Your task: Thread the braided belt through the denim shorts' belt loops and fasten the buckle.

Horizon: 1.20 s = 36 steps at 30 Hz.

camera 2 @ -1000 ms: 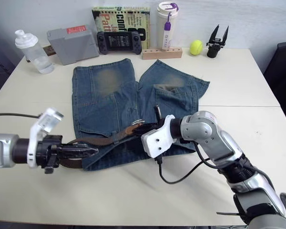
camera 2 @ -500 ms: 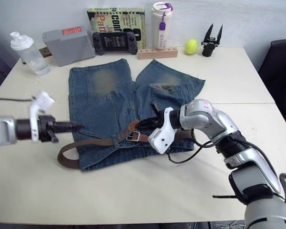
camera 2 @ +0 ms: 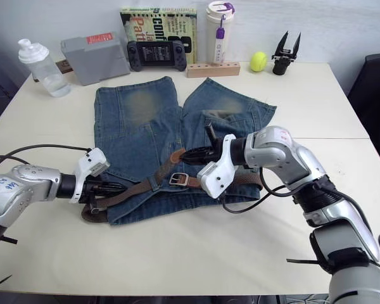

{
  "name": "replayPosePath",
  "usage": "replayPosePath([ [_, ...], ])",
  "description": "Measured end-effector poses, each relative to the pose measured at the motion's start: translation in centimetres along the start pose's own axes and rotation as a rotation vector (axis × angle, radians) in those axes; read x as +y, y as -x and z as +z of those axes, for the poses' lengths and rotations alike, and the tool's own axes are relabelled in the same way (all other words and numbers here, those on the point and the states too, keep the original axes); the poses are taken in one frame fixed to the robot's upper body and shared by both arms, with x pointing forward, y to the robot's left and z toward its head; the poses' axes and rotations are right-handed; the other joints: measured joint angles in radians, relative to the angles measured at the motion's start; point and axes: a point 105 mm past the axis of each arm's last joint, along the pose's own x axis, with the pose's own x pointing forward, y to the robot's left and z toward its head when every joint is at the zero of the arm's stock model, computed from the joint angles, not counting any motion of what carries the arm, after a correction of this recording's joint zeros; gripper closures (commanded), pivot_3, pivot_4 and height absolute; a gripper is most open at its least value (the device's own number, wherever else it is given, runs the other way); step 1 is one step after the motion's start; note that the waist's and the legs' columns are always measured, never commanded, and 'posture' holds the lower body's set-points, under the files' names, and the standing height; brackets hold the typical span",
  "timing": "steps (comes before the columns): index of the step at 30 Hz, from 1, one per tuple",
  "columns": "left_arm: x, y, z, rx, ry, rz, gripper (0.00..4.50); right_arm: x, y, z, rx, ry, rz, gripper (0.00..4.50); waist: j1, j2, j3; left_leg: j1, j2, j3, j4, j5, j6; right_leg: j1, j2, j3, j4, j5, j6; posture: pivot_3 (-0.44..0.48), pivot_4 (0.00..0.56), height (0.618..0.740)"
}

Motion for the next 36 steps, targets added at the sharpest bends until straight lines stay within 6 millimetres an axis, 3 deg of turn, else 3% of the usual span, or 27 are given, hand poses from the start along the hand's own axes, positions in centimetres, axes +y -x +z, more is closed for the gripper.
replayPosePath([
  [8, 0.6, 0.3, -0.9, 0.068, -0.070, -0.032, 4.44, -1.6, 3.8, -2.5, 0.142, 0.058, -0.032, 4.50, -0.009, 0.000, 0.000, 0.012, 0.001, 0.007, -0.004, 0.000, 0.000, 0.004, 0.000, 0.005, 0.002, -0.002, -0.002, 0.000, 0.150, 0.697],
  [11, 0.7, 0.5, -1.2, 0.085, -0.078, -0.037, 4.44, -1.3, 5.5, -4.1, 0.214, 0.062, -0.007, 4.50, -0.018, 0.001, -0.001, 0.014, 0.002, 0.008, -0.004, 0.000, 0.000, 0.004, 0.000, 0.006, 0.003, -0.002, -0.003, 0.000, 0.150, 0.697],
  [15, 0.7, 0.7, -1.4, 0.087, -0.078, -0.037, 4.44, -0.5, 6.6, -5.2, 0.255, 0.039, 0.019, 4.50, -0.026, 0.004, -0.002, 0.014, 0.002, 0.009, -0.004, 0.000, 0.000, 0.004, 0.000, 0.006, 0.003, -0.002, -0.003, 0.000, 0.150, 0.697],
  [20, 0.8, 0.2, -0.7, 0.026, -0.067, -0.026, 4.44, -1.2, 6.9, -5.3, 0.258, 0.040, 0.009, 4.50, -0.025, 0.007, -0.003, 0.014, 0.002, 0.009, -0.003, 0.000, 0.000, 0.004, 0.000, 0.006, 0.004, -0.002, -0.004, 0.000, 0.150, 0.697],
  [23, 1.3, -0.8, 0.6, -0.100, 0.046, -0.012, 3.63, -1.5, 6.4, -4.9, 0.235, 0.024, -0.010, 4.50, -0.006, 0.005, -0.002, 0.013, 0.002, 0.008, 0.001, 0.000, 0.001, 0.004, -0.001, 0.005, 0.007, -0.002, -0.003, 0.000, 0.150, 0.697],
  [24, 1.3, -0.9, 1.5, -0.152, 0.083, -0.022, 3.15, -1.7, 6.2, -4.7, 0.228, 0.024, -0.014, 4.50, 0.000, 0.003, -0.001, 0.011, 0.003, 0.007, 0.002, 0.000, 0.001, 0.004, -0.001, 0.005, 0.007, -0.002, -0.003, 0.000, 0.150, 0.697],
  [26, 1.4, -0.2, 4.1, -0.266, 0.115, -0.022, 2.25, -1.9, 6.2, -4.6, 0.222, 0.016, -0.020, 4.50, 0.004, 0.001, 0.000, 0.005, 0.003, 0.003, 0.007, 0.000, 0.002, 0.002, -0.001, 0.001, 0.007, -0.002, -0.003, 0.000, 0.150, 0.697],
  [28, 1.3, 2.0, 8.5, -0.438, 0.089, -0.015, 1.38, -2.0, 6.0, -4.5, 0.218, -0.010, -0.025, 4.50, 0.002, 0.001, 0.000, -0.003, 0.003, -0.002, 0.014, -0.001, 0.002, 0.001, -0.001, -0.003, 0.007, -0.001, -0.002, 0.000, 0.150, 0.697],
  [31, 0.2, 3.8, 12.9, -0.597, 0.018, -0.018, 0.10, -1.8, 5.7, -4.2, 0.207, -0.042, -0.026, 4.50, 0.000, 0.001, 0.000, -0.002, 0.002, -0.002, 0.014, -0.001, 0.002, 0.004, -0.001, -0.005, 0.006, 0.000, 0.000, 0.000, 0.150, 0.697],
  [33, -1.4, 3.4, 14.9, -0.655, -0.041, -0.023, 0.02, -1.9, 5.5, -4.0, 0.200, -0.061, -0.030, 4.50, 0.000, 0.001, 0.000, -0.003, 0.002, -0.002, 0.014, -0.001, 0.003, 0.004, -0.001, -0.005, 0.005, 0.000, 0.001, 0.000, 0.150, 0.697],
  [36, -4.6, 0.8, 14.8, -0.580, -0.150, -0.072, 0.02, -2.0, 5.4, -3.9, 0.203, -0.099, -0.032, 4.50, -0.002, 0.001, 0.000, -0.002, 0.002, -0.003, 0.013, -0.001, 0.003, 0.005, 0.000, -0.005, 0.005, 0.000, 0.001, 0.000, 0.150, 0.697],
])
